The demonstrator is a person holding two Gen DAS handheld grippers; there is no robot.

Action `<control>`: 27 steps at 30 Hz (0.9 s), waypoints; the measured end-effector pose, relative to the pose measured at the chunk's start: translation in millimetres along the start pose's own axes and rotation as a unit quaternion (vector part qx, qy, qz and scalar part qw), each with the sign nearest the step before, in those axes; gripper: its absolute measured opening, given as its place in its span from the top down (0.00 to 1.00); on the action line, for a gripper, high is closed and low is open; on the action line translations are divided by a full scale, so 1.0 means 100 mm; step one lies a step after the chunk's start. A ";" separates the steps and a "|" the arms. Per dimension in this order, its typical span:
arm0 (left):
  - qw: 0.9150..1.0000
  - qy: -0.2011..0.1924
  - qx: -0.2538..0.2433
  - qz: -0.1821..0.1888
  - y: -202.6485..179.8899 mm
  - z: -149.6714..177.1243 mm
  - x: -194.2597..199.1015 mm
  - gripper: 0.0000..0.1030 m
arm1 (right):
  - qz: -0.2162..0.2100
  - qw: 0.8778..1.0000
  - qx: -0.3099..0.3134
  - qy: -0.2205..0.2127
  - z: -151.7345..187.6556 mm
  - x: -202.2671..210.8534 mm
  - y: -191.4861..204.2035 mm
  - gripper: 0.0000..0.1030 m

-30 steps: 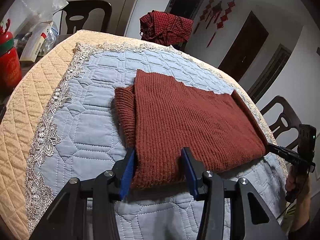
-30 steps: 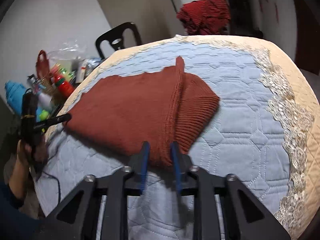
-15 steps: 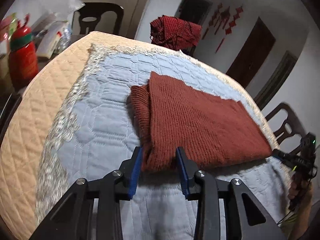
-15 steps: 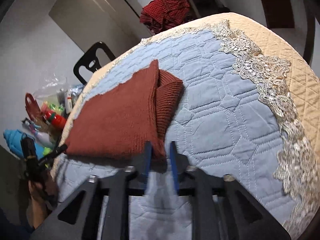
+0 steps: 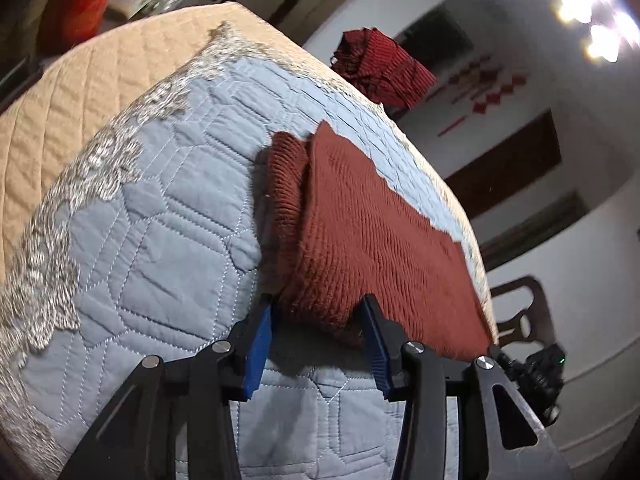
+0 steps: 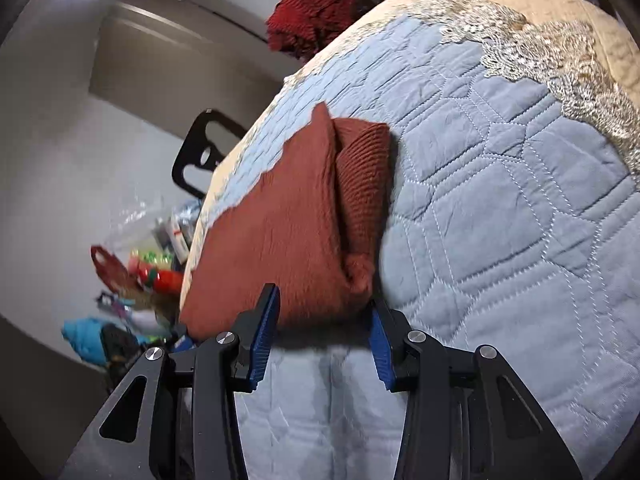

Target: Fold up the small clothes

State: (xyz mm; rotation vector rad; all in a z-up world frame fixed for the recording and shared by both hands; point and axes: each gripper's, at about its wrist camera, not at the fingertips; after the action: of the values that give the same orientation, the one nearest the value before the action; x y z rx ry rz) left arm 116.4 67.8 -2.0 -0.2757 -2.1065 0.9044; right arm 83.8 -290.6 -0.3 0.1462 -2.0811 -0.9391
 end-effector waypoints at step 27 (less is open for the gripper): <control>0.998 0.006 -0.059 -0.014 -0.18 0.59 0.52 0.82 | 0.019 0.999 0.016 -0.024 0.39 0.67 0.05 0.87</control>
State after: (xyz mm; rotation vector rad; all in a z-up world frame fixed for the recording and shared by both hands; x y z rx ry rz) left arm 40.5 49.4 17.0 -0.3100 -2.1515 0.7617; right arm 12.9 -292.0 30.6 0.1006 -2.1368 -0.8954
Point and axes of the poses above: each gripper's, at about its wrist camera, not at the fingertips, and x roughly against the way its jaws point, y to its left, z to its underside, and after that the axes turned 4 degrees about z, right-handed
